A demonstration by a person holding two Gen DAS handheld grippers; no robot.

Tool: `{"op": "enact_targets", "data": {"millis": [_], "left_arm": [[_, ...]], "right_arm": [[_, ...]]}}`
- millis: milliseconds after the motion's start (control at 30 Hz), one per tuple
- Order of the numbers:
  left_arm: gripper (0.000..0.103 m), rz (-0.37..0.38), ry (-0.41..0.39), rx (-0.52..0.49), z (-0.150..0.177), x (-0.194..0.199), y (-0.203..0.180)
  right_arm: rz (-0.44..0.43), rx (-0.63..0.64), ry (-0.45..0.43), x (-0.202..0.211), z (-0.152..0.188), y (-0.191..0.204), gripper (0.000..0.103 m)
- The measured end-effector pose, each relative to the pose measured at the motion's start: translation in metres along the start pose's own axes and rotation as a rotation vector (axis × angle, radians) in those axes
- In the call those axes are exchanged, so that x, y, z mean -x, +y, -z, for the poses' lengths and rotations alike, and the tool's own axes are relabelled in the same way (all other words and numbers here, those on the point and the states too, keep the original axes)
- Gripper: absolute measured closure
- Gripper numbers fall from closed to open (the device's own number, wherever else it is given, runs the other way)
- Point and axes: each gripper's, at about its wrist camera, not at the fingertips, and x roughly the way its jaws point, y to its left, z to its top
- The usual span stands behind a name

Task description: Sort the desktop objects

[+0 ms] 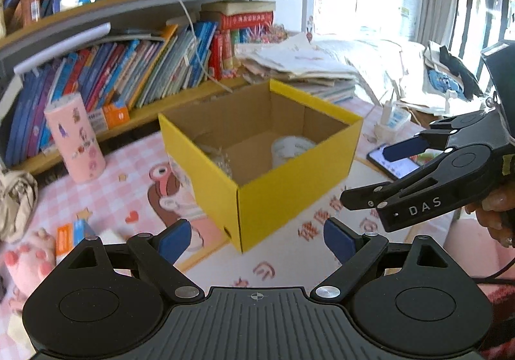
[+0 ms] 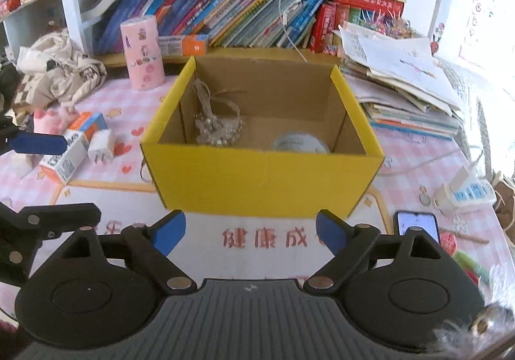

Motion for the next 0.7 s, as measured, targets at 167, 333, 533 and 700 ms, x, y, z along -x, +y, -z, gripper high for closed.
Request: {"op": "enact_targets", "data": {"millis": [167,333,533,700], "left_arm": [[0.011,0.014,0.02,0.0,0.014,0.004,0.002],[0.011,0.022,0.036,0.001,0.023,0.007,0.002],[0.011,0.041,0.075,-0.019,0.035,0.009,0.0],[0.011,0.055,0.092,-0.035,0.041,0.009,0.0]], "right_arm": [[0.027,-0.021,0.039,-0.002,0.016,0.011,0.009],[0.038,-0.05,0.082,-0.005,0.031,0.021,0.006],[0.046,-0.088,0.115,-0.004,0.043,0.03,0.006],[0.05,-0.083,0.118,-0.001,0.046,0.038,0.005]]}}
